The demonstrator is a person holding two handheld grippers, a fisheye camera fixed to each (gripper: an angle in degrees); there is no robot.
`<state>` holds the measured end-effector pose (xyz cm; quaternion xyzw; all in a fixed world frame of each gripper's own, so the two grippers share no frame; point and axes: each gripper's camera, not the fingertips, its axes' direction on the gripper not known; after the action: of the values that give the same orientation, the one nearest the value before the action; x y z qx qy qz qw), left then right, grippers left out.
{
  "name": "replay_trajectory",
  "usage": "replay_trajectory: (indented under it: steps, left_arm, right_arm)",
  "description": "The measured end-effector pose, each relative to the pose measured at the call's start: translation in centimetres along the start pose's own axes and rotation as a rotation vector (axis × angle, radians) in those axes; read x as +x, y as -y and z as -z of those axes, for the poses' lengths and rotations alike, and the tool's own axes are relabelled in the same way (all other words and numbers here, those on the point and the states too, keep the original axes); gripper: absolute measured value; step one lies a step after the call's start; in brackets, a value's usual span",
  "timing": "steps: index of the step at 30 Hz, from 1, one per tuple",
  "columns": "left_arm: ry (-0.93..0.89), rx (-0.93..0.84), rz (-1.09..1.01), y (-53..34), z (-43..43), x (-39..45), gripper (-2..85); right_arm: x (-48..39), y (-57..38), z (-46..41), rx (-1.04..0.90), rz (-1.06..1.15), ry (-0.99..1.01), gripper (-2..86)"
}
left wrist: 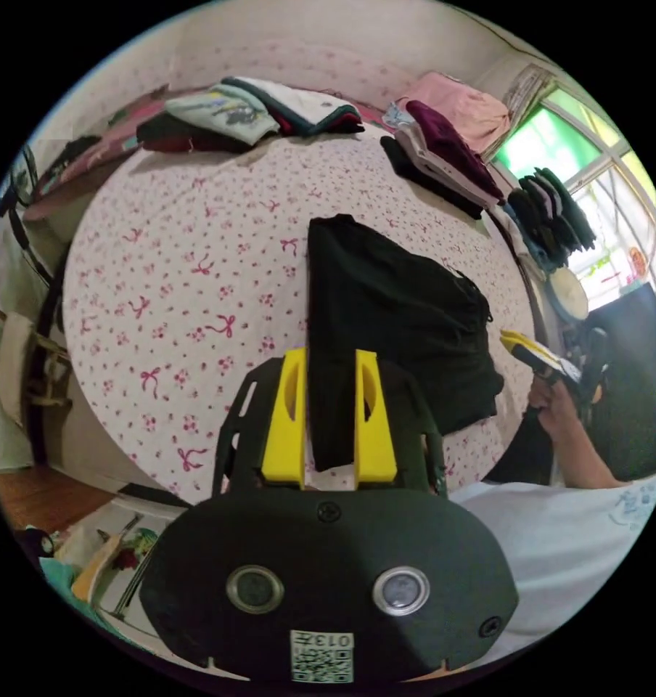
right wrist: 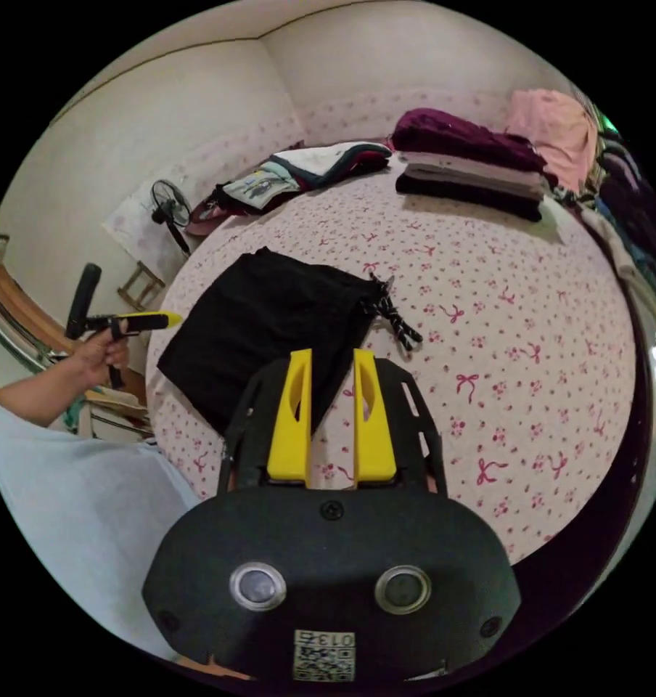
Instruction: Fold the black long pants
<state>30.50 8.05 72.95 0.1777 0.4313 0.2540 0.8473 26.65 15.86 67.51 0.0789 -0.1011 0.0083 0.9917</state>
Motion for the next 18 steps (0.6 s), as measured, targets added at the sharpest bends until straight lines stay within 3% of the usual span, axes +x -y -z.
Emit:
replay_trajectory:
  steps: [6, 10, 14, 18]
  left_arm:
    - [-0.123, -0.016, -0.02, 4.6, -1.6, -3.9, 14.7]
    - [-0.229, -0.104, -0.055, 6.8, -3.8, -5.4, 14.3]
    - [-0.262, -0.076, -0.049, 8.1, -4.4, -6.5, 13.0]
    - [-0.299, -0.083, -0.033, 9.6, -4.4, -6.8, 9.5]
  right_arm:
    - [3.9, 0.8, -0.8, 0.012, -0.179, 0.157, 13.4]
    - [4.5, 2.0, -1.2, -0.019, -0.211, 0.1, 13.6]
    - [4.9, 2.8, -2.9, -0.13, -0.2, 0.061, 13.2]
    - [5.4, 3.4, -3.5, -0.142, -0.234, 0.129, 11.5]
